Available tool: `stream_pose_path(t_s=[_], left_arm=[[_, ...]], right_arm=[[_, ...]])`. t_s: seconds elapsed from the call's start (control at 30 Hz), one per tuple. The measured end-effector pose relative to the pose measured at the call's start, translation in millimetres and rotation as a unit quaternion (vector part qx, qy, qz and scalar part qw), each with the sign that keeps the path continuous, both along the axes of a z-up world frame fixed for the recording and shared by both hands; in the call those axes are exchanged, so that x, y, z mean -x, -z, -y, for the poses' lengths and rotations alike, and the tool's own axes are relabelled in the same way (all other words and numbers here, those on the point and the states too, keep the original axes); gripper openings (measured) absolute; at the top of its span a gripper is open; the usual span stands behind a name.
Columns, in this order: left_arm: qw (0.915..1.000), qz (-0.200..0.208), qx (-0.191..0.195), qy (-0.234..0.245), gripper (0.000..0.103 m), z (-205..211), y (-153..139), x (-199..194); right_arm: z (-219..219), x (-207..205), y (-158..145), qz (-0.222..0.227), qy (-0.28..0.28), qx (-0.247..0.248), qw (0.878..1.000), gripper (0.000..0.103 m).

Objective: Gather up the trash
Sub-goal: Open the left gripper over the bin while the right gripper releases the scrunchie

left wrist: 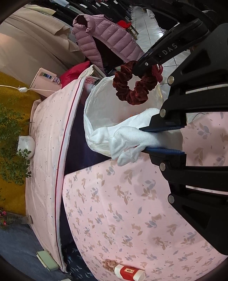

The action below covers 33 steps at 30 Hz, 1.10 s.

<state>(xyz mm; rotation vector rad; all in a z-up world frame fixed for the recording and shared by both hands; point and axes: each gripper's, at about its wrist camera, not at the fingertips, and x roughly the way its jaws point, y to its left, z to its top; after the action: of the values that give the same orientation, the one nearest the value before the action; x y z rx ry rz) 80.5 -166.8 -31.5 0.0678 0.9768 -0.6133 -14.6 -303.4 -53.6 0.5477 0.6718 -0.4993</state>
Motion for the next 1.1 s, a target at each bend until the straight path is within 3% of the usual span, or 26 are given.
stream_pose_path(t_s=[0.43, 0.5, 0.57, 0.6, 1.1], left_arm=[[0.9991, -0.003, -0.003, 0.042, 0.019, 56, 11, -16], [0.999, -0.004, -0.006, 0.043, 0.029, 61, 14, -18], [0.9993, -0.004, -0.005, 0.036, 0.048, 62, 14, -20], [0.9995, -0.002, -0.001, 0.031, 0.049, 61, 13, -20], [0.9998, 0.005, -0.012, -0.014, 0.049, 30, 19, -36]], right_arm=[[37, 1, 14, -0.01, 0.032, -0.011, 0.999, 0.017], [40, -2, 15, -0.012, 0.033, -0.011, 0.999, 0.017], [42, -6, 16, -0.013, 0.033, -0.009, 0.999, 0.017], [43, -7, 16, -0.014, 0.033, -0.008, 0.999, 0.017], [31, -31, 16, -0.021, 0.015, 0.002, 1.0, 0.018]])
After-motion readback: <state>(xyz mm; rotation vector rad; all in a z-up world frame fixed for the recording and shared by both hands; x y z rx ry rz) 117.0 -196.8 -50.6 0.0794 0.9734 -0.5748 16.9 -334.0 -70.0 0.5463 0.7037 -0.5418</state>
